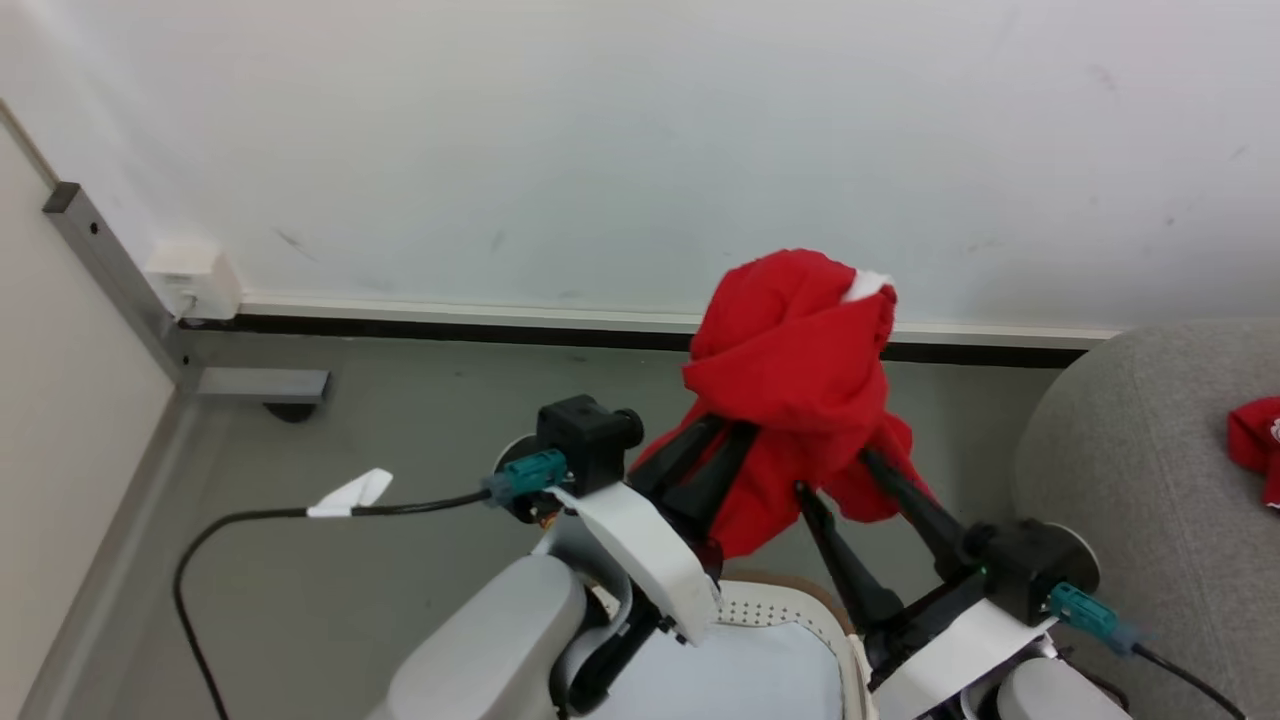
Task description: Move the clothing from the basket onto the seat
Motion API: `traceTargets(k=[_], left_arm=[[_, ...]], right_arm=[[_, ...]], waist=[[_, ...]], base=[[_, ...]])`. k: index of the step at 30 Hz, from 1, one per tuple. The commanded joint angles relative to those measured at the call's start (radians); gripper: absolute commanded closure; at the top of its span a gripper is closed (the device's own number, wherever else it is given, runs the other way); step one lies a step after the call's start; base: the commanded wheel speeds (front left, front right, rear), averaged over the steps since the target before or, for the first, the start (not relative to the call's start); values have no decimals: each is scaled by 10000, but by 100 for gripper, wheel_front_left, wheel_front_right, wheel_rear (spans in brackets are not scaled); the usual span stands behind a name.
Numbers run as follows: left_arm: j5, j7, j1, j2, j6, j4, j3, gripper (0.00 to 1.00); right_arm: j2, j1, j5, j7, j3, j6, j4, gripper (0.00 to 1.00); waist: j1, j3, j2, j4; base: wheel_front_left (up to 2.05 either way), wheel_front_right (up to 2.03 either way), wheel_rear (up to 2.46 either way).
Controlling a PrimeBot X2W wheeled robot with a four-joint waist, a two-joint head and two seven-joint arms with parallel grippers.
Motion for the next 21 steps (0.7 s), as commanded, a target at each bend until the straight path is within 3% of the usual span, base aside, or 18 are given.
traceTargets(k=[1,9,16,17,19,20,21], left_arm=[[-25,50,175,-64,-49,-73,-141,100],[-255,223,296,-298,-153,-337,-802,100],[-687,417,445,-400,-214,-380,-1304,100],[-724,414,448,-402,-221,-355,-1347,100],[-790,393,469,-379,-225,-290,-1376,100],[-797,372,466,-356,-227,-258,-1374,100],[-821,366,455,-331,-229,-234,-1367,100]], right_arm=[[-99,-247,320,8,414,-22,211,0],[-432,-1097,975,8,1544,-22,1162,0],[-691,-1271,975,5,1846,-22,708,0],[-734,-1237,980,3,1867,-22,603,16],[-768,-1169,963,1,1906,-22,443,83],[-787,-1132,979,1,1922,-22,382,100],[-826,-1106,996,1,1945,-22,325,100]], waist=[[0,-29,-1,208],[0,-135,-1,948],[0,-238,-1,1612],[0,-250,-1,1679],[0,-262,-1,1756],[0,-262,-1,1779],[0,-257,-1,1796]], base=[[0,0,0],[0,0,0],[0,0,0],[0,0,0],[0,0,0],[0,0,0],[0,0,0]])
